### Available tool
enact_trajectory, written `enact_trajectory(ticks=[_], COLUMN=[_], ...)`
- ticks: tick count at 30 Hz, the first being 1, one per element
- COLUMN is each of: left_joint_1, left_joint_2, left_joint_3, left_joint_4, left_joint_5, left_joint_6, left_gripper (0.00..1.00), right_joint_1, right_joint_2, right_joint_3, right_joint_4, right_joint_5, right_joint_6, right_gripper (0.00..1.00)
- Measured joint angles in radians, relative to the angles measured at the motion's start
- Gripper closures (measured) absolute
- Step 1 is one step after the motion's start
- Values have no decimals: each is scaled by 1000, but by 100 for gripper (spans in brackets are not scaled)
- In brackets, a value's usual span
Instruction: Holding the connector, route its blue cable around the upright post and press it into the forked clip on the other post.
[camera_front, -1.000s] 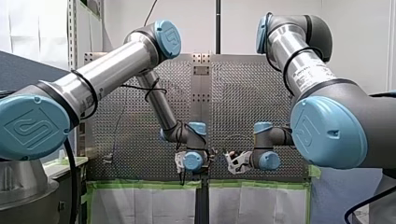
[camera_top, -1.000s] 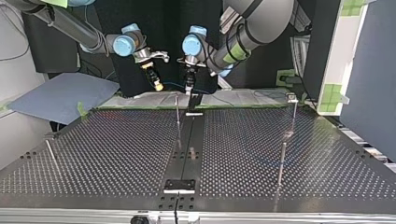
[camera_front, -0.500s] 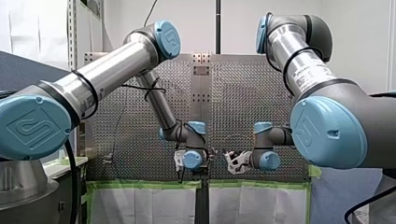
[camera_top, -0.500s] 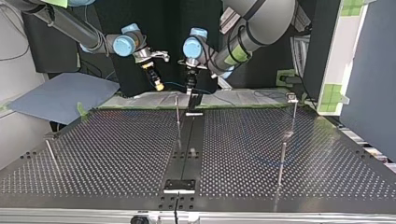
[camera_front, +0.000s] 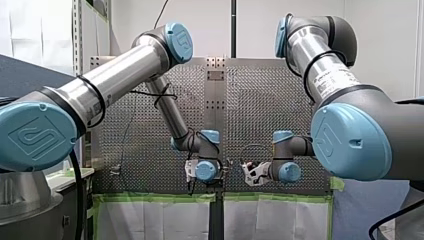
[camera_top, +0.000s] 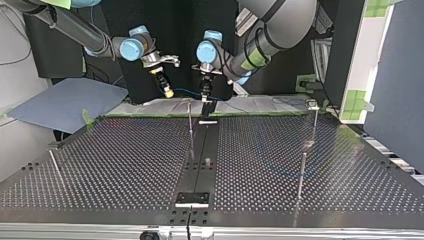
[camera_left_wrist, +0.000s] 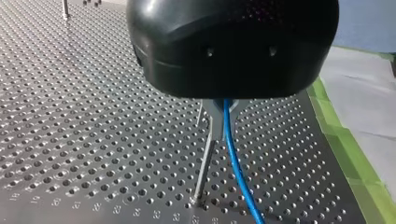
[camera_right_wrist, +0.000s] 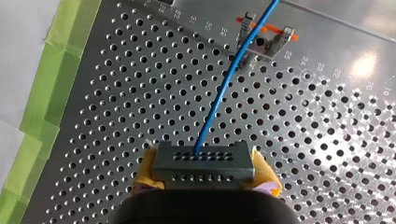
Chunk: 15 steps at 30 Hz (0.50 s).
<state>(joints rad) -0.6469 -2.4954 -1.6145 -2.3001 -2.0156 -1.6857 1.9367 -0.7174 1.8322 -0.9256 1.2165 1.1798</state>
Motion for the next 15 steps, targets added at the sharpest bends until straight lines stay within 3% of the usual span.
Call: enact_trajectory(ticks=[7, 15], left_joint_1=[-1, -4], left_joint_2=[0, -3], left_joint_3=[0, 13], left_joint_4=[1, 3], left_joint_5=[-2, 7], left_joint_6=[26, 30], left_gripper=[100, 100], right_joint_1=[-4, -26], right_joint_2=[0, 0], right_joint_3=[0, -6], right_joint_4=[-3, -21], right_joint_5=[0, 1], right_joint_6=[3, 33], right_gripper=[100, 100])
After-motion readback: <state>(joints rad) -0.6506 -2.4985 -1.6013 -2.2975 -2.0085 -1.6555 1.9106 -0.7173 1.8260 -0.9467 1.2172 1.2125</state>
